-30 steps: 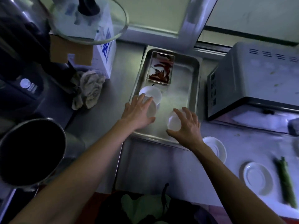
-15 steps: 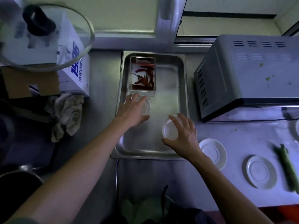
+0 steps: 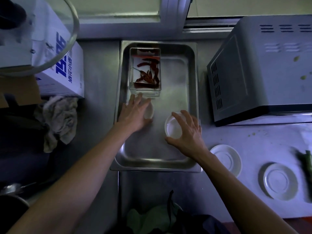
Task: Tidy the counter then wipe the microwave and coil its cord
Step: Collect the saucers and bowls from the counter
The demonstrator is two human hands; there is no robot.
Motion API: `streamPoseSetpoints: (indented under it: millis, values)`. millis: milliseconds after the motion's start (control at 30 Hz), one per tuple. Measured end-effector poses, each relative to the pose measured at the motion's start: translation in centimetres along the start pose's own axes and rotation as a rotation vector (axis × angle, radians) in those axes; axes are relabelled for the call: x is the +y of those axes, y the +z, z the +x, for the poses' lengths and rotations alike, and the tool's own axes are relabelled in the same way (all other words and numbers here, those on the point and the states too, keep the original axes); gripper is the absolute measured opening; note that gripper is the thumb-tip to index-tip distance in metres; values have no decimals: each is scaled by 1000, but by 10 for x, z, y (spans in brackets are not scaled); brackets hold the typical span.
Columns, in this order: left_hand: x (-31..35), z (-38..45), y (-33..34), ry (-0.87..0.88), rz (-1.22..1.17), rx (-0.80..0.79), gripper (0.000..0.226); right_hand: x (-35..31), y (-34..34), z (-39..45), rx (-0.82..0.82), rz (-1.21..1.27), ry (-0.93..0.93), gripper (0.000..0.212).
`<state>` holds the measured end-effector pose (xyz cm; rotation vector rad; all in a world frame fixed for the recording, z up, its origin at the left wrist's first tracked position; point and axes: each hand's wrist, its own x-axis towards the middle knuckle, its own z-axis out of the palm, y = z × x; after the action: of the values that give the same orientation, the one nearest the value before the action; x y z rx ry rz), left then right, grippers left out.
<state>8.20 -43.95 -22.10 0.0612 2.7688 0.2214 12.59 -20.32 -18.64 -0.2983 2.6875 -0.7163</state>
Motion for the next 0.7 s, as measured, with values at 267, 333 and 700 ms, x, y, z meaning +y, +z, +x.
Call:
streamPoseSetpoints:
  millis: [267, 333, 700]
  values:
    - [-2, -1, 7, 10, -23, 17, 96, 13, 7, 14, 21, 36, 13, 94]
    - [-3, -1, 10, 10, -27, 17, 96, 13, 8, 17, 26, 34, 20, 93]
    - [-8, -21, 3, 8, -54, 72, 87, -9, 4, 43, 31, 35, -31, 92]
